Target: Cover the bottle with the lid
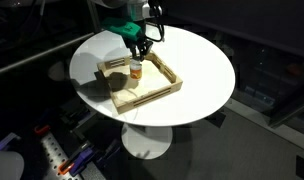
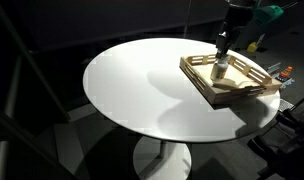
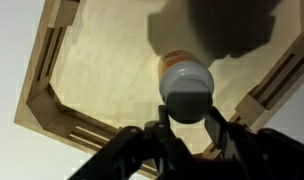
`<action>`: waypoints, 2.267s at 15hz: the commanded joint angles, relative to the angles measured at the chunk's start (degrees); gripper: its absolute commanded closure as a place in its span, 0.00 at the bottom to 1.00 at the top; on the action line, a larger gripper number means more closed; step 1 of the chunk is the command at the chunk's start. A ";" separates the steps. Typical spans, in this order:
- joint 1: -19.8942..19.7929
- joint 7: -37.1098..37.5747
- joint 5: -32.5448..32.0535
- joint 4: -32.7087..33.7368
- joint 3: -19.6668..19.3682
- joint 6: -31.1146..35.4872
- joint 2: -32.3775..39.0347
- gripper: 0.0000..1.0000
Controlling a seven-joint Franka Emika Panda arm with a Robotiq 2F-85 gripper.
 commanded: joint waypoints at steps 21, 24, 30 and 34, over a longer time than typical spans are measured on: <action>-2.07 -7.02 7.87 -1.73 1.83 0.10 -1.14 0.84; -2.37 -8.13 8.69 -2.17 2.24 0.07 -1.55 0.84; -1.40 -6.45 5.97 -2.17 1.25 -0.06 -1.50 0.84; -0.38 -4.50 2.06 -2.45 0.41 0.44 -1.76 0.84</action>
